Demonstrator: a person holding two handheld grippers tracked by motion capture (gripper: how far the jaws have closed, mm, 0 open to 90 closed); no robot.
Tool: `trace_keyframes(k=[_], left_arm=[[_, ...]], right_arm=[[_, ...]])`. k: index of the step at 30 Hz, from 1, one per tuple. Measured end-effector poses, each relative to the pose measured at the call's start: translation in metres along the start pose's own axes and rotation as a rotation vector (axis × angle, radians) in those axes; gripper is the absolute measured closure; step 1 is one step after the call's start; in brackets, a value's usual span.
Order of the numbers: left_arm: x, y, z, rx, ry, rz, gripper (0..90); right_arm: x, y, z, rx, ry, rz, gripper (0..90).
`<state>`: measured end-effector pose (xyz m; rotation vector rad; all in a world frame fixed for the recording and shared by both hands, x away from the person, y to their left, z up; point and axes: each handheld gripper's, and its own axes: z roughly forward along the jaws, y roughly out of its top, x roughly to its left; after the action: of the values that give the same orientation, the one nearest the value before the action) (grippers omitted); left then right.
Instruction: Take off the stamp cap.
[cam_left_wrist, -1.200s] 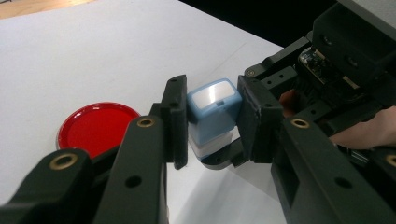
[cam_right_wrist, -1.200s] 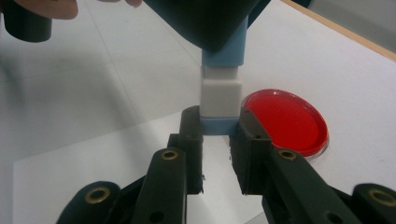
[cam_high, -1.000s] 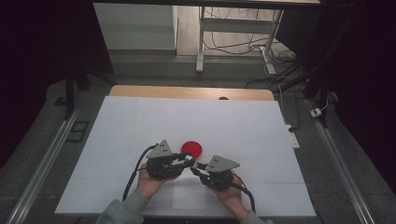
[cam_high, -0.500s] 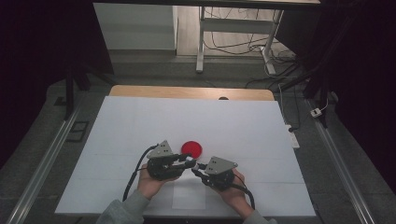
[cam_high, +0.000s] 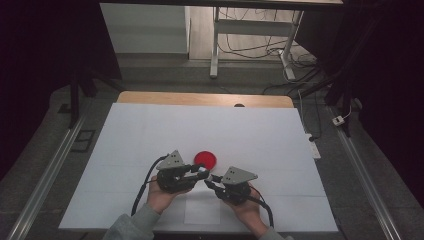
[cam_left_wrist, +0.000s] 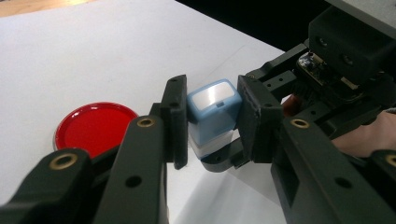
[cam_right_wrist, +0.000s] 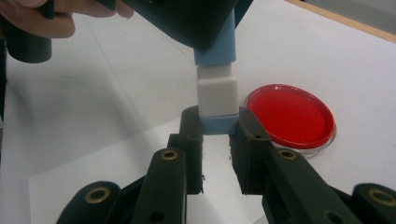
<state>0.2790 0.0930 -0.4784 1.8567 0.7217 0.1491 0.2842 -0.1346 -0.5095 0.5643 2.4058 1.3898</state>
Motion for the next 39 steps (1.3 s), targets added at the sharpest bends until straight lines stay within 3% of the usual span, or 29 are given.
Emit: trace_keyframes(k=[5,8,12,16,18,21,23,28,39], left_arm=[[0.000,-0.001,0.001,0.001,-0.013,-0.010,65.8],[0.000,-0.001,0.001,-0.003,-0.015,-0.012,65.8],[0.000,0.000,0.000,-0.009,-0.012,-0.012,65.8],[0.000,0.000,-0.001,-0.017,-0.005,-0.012,65.9],[0.000,0.001,-0.006,-0.054,0.043,-0.011,65.9],[0.012,0.003,-0.023,-0.102,0.032,-0.051,65.9],[0.014,0.002,-0.024,-0.091,0.022,-0.057,65.9],[0.008,0.002,-0.015,-0.062,0.006,-0.026,65.8],[0.008,0.002,-0.015,-0.044,-0.001,-0.018,65.7]], right_arm=[[0.001,0.003,-0.002,0.045,-0.002,-0.098,74.7],[0.000,0.004,-0.003,0.051,0.000,-0.125,74.7],[-0.001,0.003,-0.004,0.038,0.003,-0.114,74.7],[-0.002,0.001,-0.003,0.003,0.005,-0.021,74.7],[-0.001,0.000,-0.002,0.013,-0.010,0.009,74.7],[-0.006,-0.009,-0.003,0.014,-0.005,0.057,74.6],[-0.007,-0.006,-0.006,0.004,-0.028,0.037,74.6],[-0.009,-0.006,-0.008,0.001,-0.020,0.026,74.5],[-0.012,-0.008,-0.011,-0.002,-0.028,0.015,74.4]])
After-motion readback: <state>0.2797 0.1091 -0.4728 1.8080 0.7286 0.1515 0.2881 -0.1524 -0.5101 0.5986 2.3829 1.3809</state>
